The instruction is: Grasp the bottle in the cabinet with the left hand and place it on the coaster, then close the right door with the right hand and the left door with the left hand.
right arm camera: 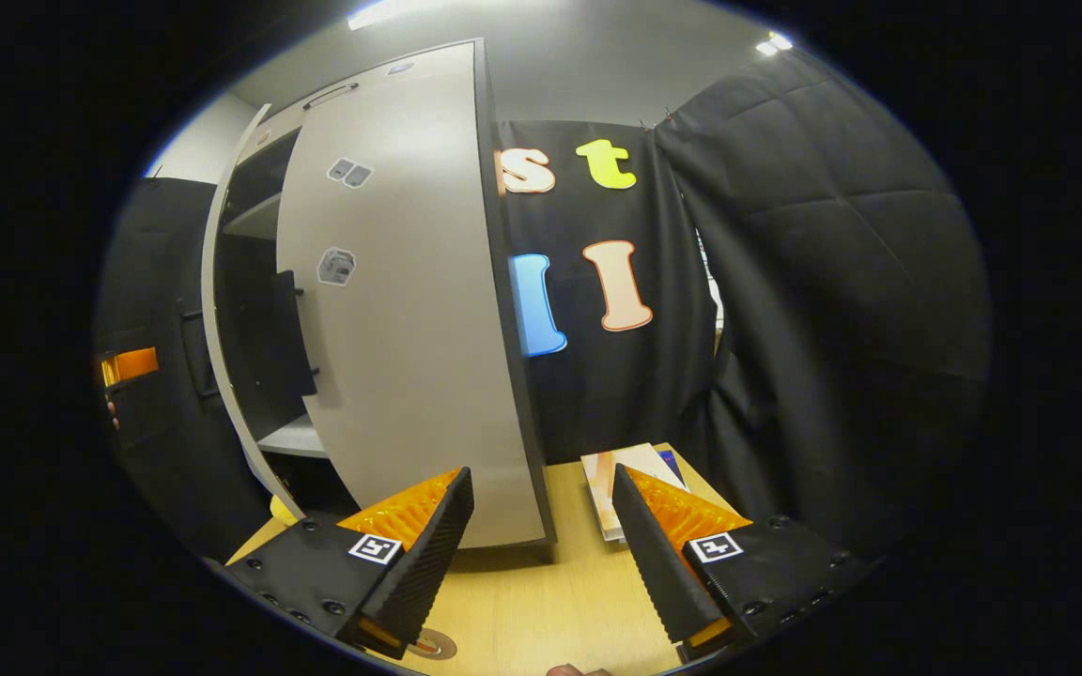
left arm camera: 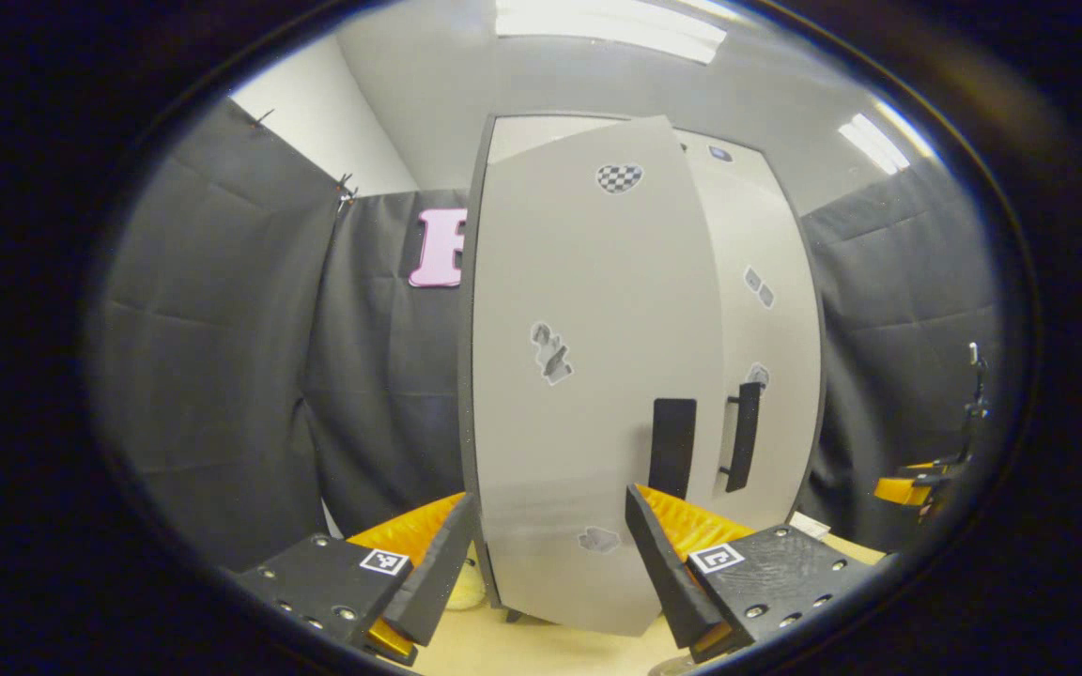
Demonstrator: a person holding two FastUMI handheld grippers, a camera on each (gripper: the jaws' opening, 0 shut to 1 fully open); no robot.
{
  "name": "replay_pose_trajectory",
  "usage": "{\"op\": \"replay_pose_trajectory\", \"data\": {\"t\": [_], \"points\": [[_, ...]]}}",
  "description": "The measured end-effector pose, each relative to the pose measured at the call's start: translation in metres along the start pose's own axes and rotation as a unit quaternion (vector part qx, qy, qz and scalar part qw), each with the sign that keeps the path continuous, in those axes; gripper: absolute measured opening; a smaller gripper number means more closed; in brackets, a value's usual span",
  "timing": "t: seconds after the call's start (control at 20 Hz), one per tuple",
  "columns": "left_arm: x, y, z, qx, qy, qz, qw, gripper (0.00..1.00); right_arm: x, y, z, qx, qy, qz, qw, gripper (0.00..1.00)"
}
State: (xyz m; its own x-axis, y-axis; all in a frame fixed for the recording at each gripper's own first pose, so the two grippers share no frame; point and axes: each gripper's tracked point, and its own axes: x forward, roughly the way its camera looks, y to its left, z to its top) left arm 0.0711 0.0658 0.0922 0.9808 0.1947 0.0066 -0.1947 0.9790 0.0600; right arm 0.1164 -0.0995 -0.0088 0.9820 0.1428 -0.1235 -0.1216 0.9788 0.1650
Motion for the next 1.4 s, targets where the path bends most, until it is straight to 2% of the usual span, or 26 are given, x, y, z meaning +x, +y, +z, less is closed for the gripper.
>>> {"op": "replay_pose_trajectory", "data": {"t": [0.1, 0.25, 0.35, 0.4, 0.45, 0.55, 0.6, 0.7, 0.75, 0.8, 0.85, 0.9, 0.95, 1.0, 1.05, 1.1, 1.15, 1.2, 1.25, 1.3, 1.35, 1.4], "points": [[-0.007, -0.008, 0.010, 0.018, -0.005, 0.000, 1.000, 0.99, 0.007, 0.012, 0.020, -0.014, -0.019, 0.011, 1.000, 0.92], [-0.001, -0.023, 0.028, 0.041, 0.003, -0.002, 0.999, 0.99, 0.020, 0.013, 0.052, -0.058, -0.054, -0.001, 0.997, 0.95], [-0.003, -0.023, 0.034, 0.042, 0.001, 0.001, 0.999, 0.99, 0.026, 0.022, 0.081, -0.073, -0.087, 0.004, 0.993, 0.95], [-0.005, -0.021, 0.034, 0.038, -0.002, 0.008, 0.999, 0.99, 0.025, 0.025, 0.092, -0.080, -0.102, 0.004, 0.992, 0.92], [-0.010, -0.016, 0.029, 0.031, -0.006, 0.015, 0.999, 0.92, 0.023, 0.025, 0.096, -0.084, -0.111, 0.000, 0.990, 0.95], [-0.017, -0.009, 0.017, 0.019, -0.012, 0.029, 0.999, 0.92, 0.019, 0.030, 0.095, -0.076, -0.111, -0.003, 0.991, 0.92], [-0.022, -0.007, 0.013, 0.014, -0.011, 0.036, 0.999, 0.99, 0.017, 0.034, 0.091, -0.065, -0.105, 0.002, 0.992, 0.92], [-0.029, -0.004, 0.013, 0.013, -0.012, 0.046, 0.999, 0.99, 0.018, 0.041, 0.081, -0.047, -0.090, 0.014, 0.995, 0.95], [-0.031, -0.003, 0.018, 0.015, -0.012, 0.052, 0.998, 0.92, 0.020, 0.041, 0.077, -0.049, -0.083, 0.014, 0.995, 0.92], [-0.034, -0.002, 0.020, 0.017, -0.010, 0.058, 0.998, 0.92, 0.024, 0.034, 0.074, -0.055, -0.074, -0.002, 0.996, 0.92], [-0.037, -0.005, 0.021, 0.018, -0.008, 0.066, 0.998, 0.99, 0.028, 0.024, 0.072, -0.055, -0.069, -0.018, 0.996, 0.92], [-0.039, -0.005, 0.020, 0.017, -0.004, 0.074, 0.997, 0.99, 0.036, 0.024, 0.074, -0.050, -0.064, -0.020, 0.996, 0.95], [-0.040, -0.007, 0.020, 0.014, -0.002, 0.084, 0.996, 0.98, 0.044, 0.027, 0.076, -0.043, -0.061, -0.016, 0.997, 0.92], [-0.041, -0.007, 0.020, 0.007, -0.001, 0.092, 0.996, 0.92, 0.050, 0.030, 0.081, -0.036, -0.061, -0.017, 0.997, 0.95], [-0.042, -0.003, 0.015, -0.001, -0.001, 0.097, 0.995, 0.92, 0.053, 0.031, 0.086, -0.032, -0.064, -0.019, 0.997, 0.92], [-0.044, 0.001, 0.013, -0.007, -0.001, 0.102, 0.995, 0.92, 0.055, 0.033, 0.092, -0.029, -0.068, -0.020, 0.997, 0.95], [-0.049, 0.005, 0.011, -0.011, 0.000, 0.107, 0.994, 0.99, 0.058, 0.038, 0.096, -0.026, -0.072, -0.019, 0.997, 0.92], [-0.049, 0.006, 0.010, -0.012, 0.001, 0.113, 0.994, 0.99, 0.058, 0.044, 0.098, -0.023, -0.074, -0.015, 0.997, 0.95], [-0.049, 0.006, 0.011, -0.012, 0.002, 0.118, 0.993, 0.99, 0.058, 0.051, 0.097, -0.022, -0.074, -0.008, 0.997, 0.92], [-0.049, 0.007, 0.009, -0.012, 0.004, 0.121, 0.993, 0.99, 0.058, 0.059, 0.096, -0.023, -0.073, -0.002, 0.997, 0.95], [-0.052, 0.008, 0.009, -0.013, 0.005, 0.124, 0.992, 0.99, 0.058, 0.064, 0.094, -0.027, -0.070, 0.003, 0.997, 0.92], [-0.053, 0.009, 0.009, -0.013, 0.006, 0.126, 0.992, 0.99, 0.058, 0.071, 0.092, -0.030, -0.066, 0.006, 0.997, 0.95]]}}
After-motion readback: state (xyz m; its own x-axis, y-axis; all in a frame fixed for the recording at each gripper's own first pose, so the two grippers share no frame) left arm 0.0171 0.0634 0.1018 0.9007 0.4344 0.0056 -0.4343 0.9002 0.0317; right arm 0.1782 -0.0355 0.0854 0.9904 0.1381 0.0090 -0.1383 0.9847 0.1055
